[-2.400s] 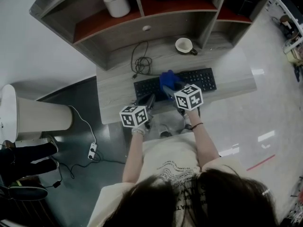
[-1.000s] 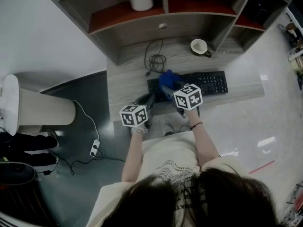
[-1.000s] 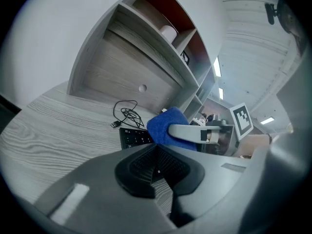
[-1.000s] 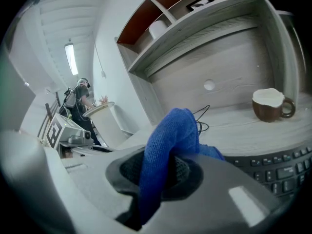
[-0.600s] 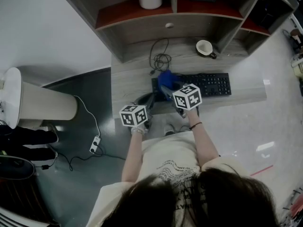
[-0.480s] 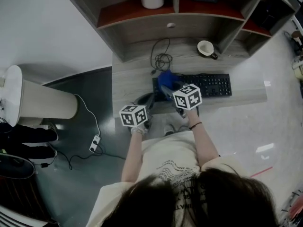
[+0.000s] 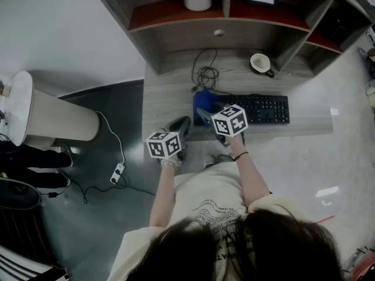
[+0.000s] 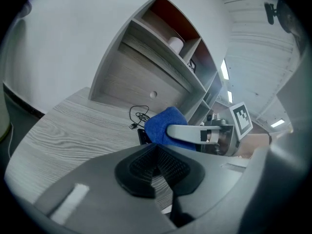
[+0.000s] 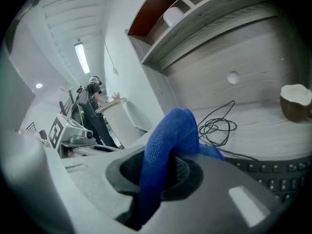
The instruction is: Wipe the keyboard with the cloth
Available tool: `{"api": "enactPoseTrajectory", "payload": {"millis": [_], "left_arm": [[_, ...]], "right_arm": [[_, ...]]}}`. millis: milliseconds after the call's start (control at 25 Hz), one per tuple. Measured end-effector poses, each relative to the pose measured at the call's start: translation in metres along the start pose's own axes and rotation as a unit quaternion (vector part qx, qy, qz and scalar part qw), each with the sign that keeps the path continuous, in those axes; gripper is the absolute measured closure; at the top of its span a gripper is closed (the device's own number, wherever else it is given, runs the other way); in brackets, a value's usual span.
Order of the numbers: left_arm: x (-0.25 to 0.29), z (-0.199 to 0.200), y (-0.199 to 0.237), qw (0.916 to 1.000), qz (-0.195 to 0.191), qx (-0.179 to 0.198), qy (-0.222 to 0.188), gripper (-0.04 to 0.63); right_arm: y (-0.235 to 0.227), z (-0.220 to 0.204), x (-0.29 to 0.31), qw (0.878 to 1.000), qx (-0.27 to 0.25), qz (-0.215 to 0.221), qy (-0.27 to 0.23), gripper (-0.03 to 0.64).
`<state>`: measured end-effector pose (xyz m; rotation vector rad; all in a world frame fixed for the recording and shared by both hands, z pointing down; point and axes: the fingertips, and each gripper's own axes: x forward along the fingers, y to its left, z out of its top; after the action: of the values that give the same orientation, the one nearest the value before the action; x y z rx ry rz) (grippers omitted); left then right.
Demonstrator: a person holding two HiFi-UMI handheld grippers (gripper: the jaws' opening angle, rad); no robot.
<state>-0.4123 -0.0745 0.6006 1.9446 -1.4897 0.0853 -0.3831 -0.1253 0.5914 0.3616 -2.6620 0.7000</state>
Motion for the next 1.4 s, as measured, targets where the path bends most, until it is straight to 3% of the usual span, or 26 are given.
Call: {"api": "enactPoseTrajectory", "payload": {"millis": [680,1400], "left_arm": [[-0.018,0.009,0.001,0.9985,0.048,-0.006,-0.027,0.591],[-0.035,0.035,-0.032,0.9892,0.086,0.000,-0.119,0.591]], "right_arm": [[0.031,0.009,0.015,0.995,0.012,0.094,0.008,0.558],[0.036,0.042,-0.035,0.988,-0.005,0.150,-0.028,0.557]]}}
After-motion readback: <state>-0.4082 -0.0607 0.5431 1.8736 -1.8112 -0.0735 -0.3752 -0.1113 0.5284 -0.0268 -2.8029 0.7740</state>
